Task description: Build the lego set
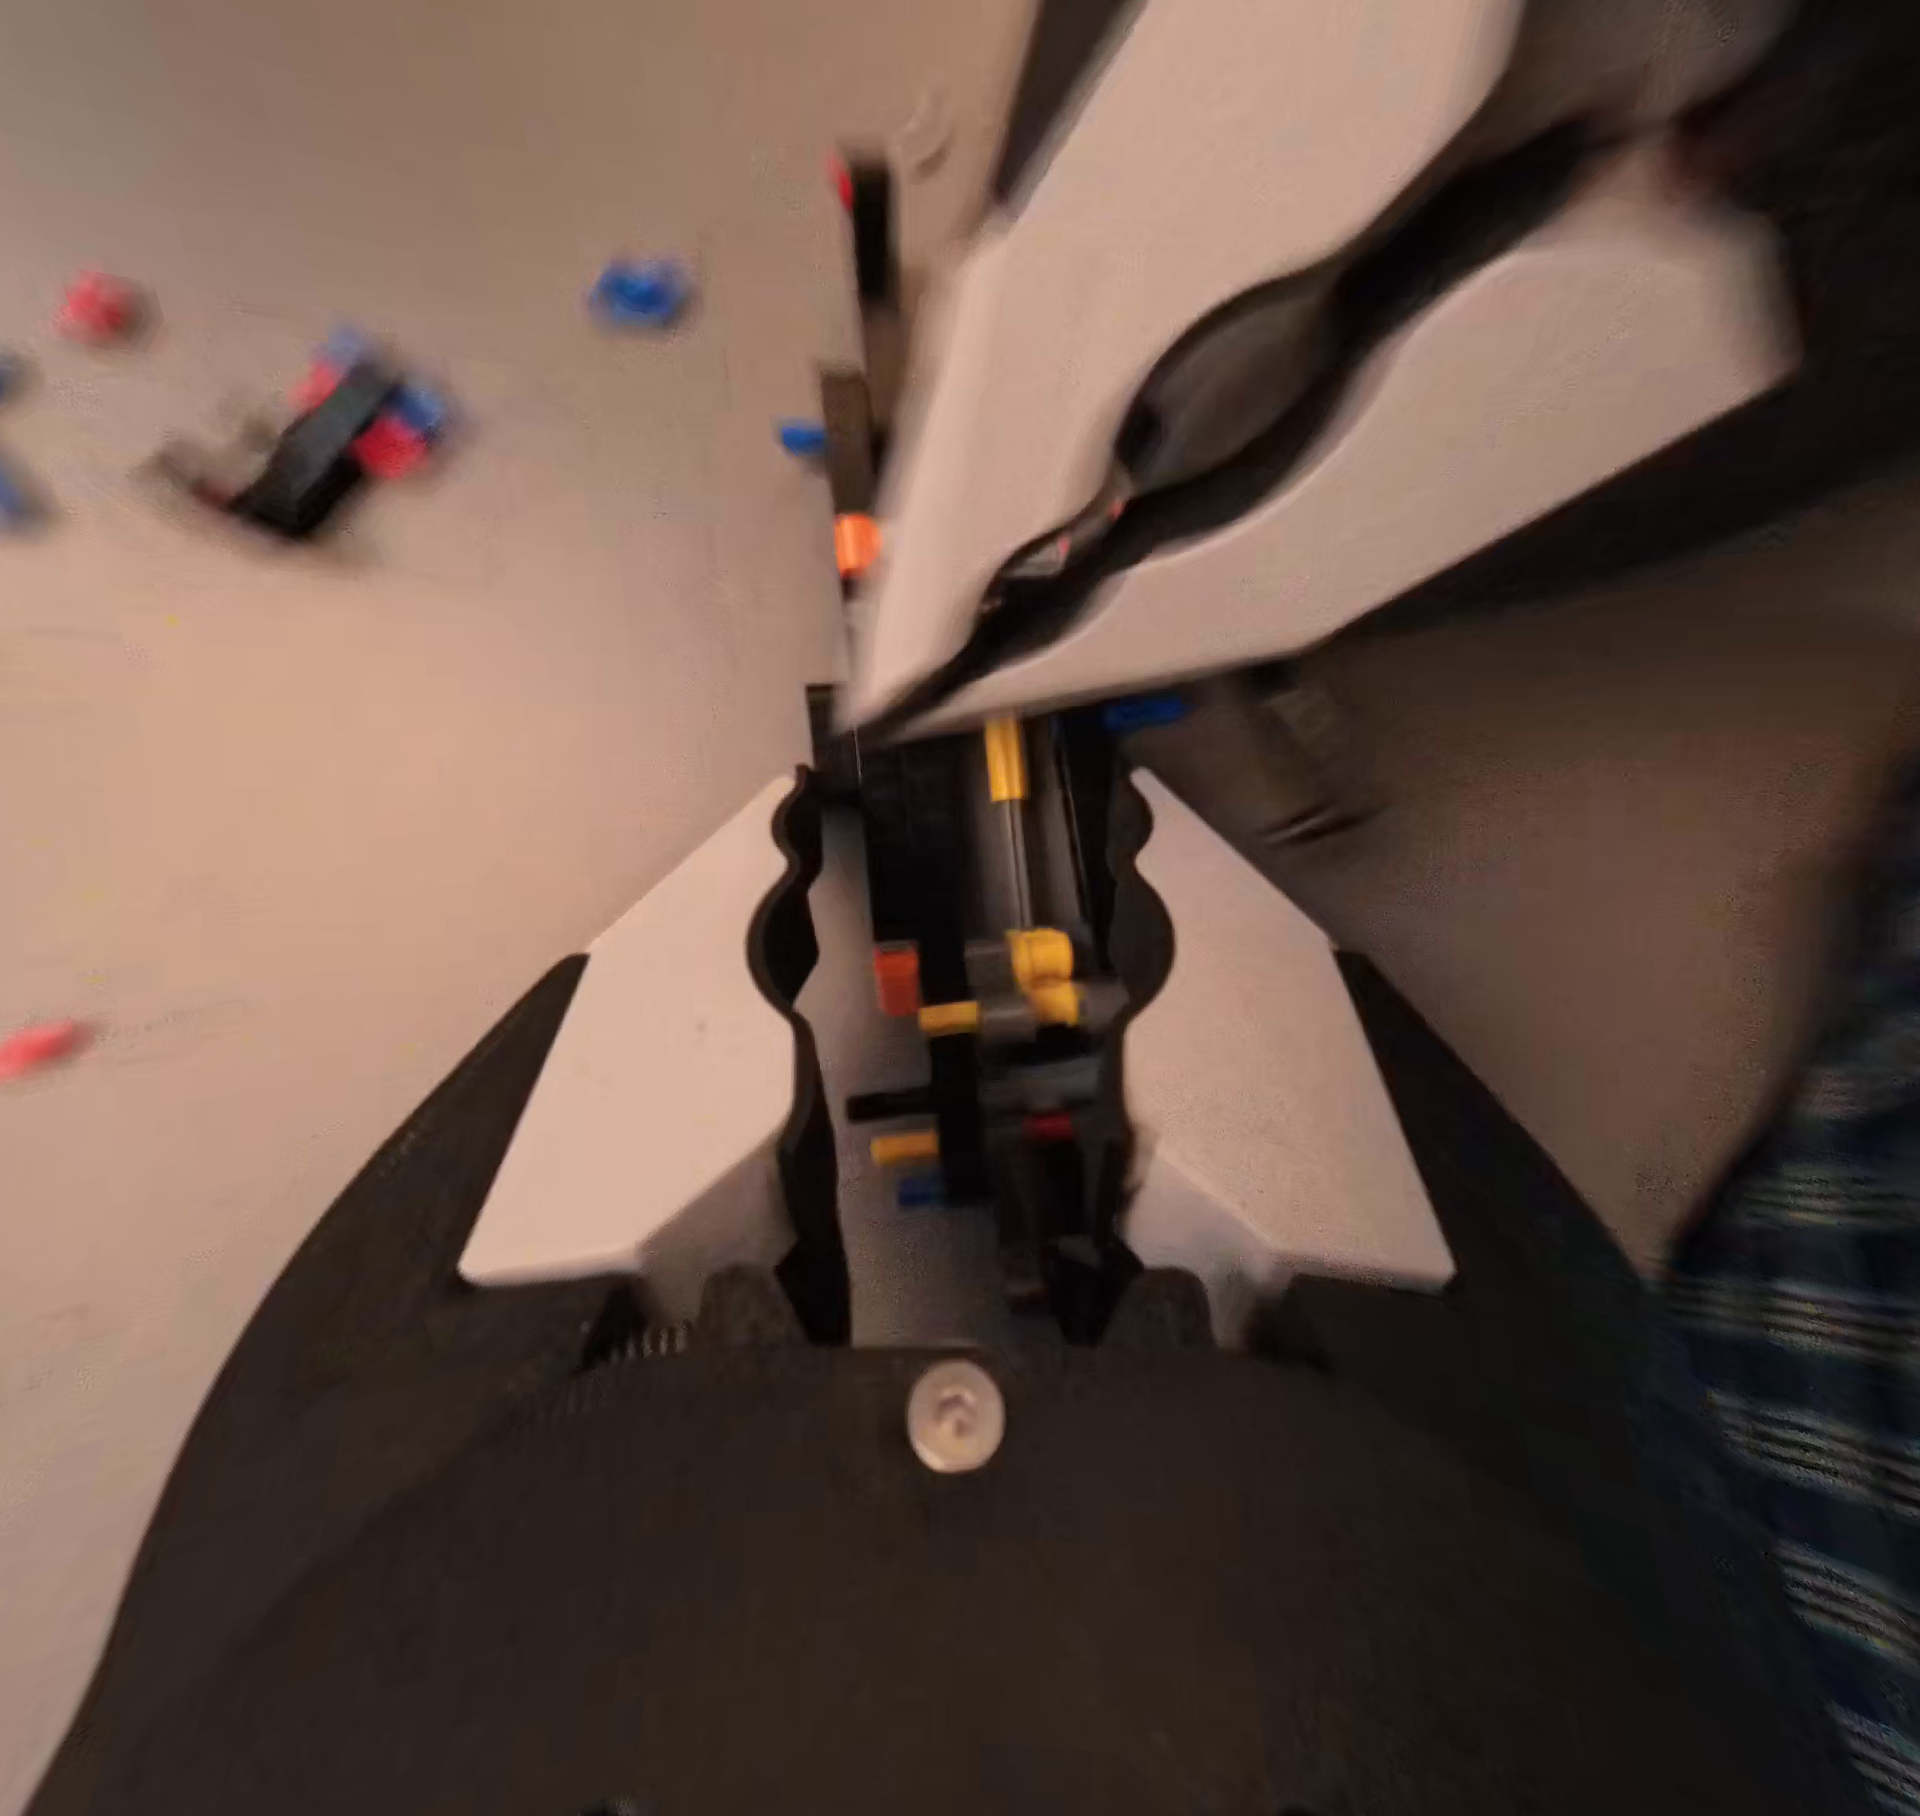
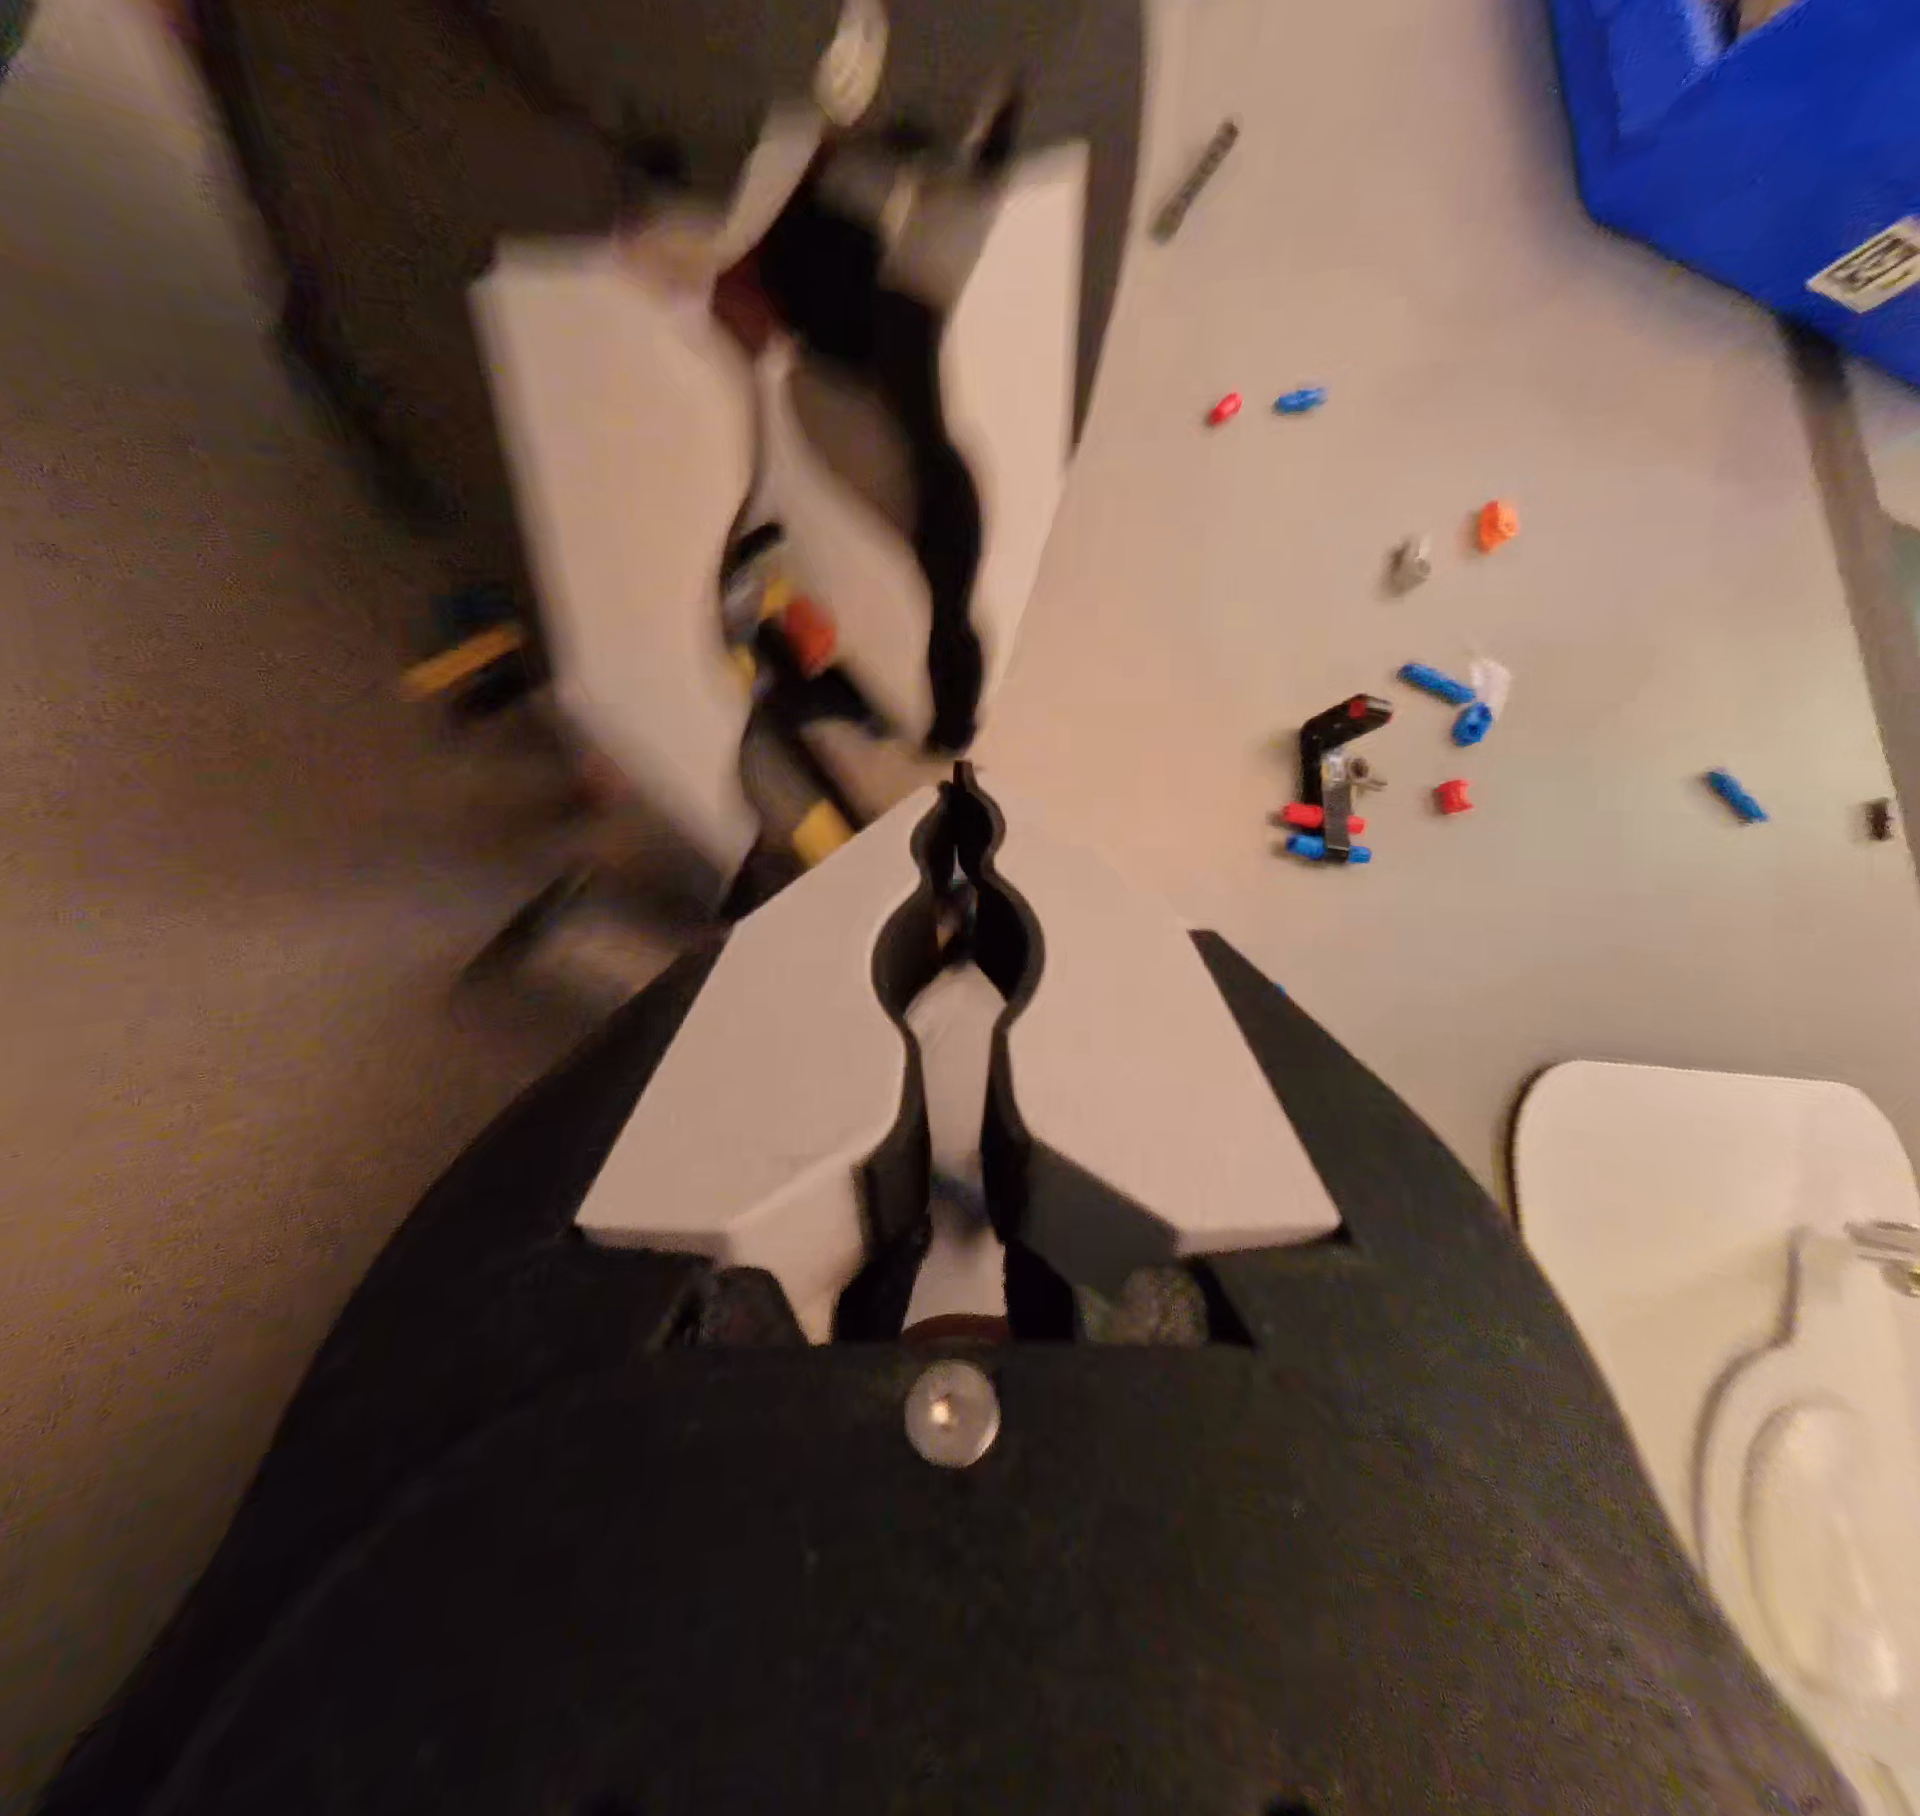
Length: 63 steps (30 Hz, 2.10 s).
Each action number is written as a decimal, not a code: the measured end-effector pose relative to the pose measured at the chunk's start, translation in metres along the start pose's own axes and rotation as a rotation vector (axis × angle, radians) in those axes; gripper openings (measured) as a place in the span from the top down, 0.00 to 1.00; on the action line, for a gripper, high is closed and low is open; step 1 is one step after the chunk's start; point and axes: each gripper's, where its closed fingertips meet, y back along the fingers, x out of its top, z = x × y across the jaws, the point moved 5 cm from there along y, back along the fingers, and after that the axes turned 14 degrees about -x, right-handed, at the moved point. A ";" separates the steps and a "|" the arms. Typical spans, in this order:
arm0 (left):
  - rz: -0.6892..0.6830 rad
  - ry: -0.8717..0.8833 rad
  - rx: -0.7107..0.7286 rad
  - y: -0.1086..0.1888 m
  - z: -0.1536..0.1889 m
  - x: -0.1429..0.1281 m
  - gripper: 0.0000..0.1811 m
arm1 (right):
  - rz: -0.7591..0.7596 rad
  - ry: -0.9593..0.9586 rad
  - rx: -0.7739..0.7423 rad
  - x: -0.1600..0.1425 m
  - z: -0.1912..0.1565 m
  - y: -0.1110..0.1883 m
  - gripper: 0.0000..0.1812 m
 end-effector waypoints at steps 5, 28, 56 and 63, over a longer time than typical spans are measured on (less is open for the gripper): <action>-0.024 -0.035 0.117 0.009 -0.020 -0.001 0.70 | 0.016 0.039 0.069 -0.005 -0.004 0.005 1.00; 0.052 0.036 0.104 0.002 -0.026 0.004 0.68 | 0.102 -0.232 -0.017 -0.042 0.105 0.139 0.93; 0.099 -0.008 0.100 0.027 -0.018 0.003 0.60 | -0.567 -0.521 0.069 -0.130 -0.071 0.206 0.94; 0.160 0.008 0.146 0.060 -0.013 -0.009 0.63 | -0.525 -0.419 0.030 -0.115 -0.066 0.180 0.97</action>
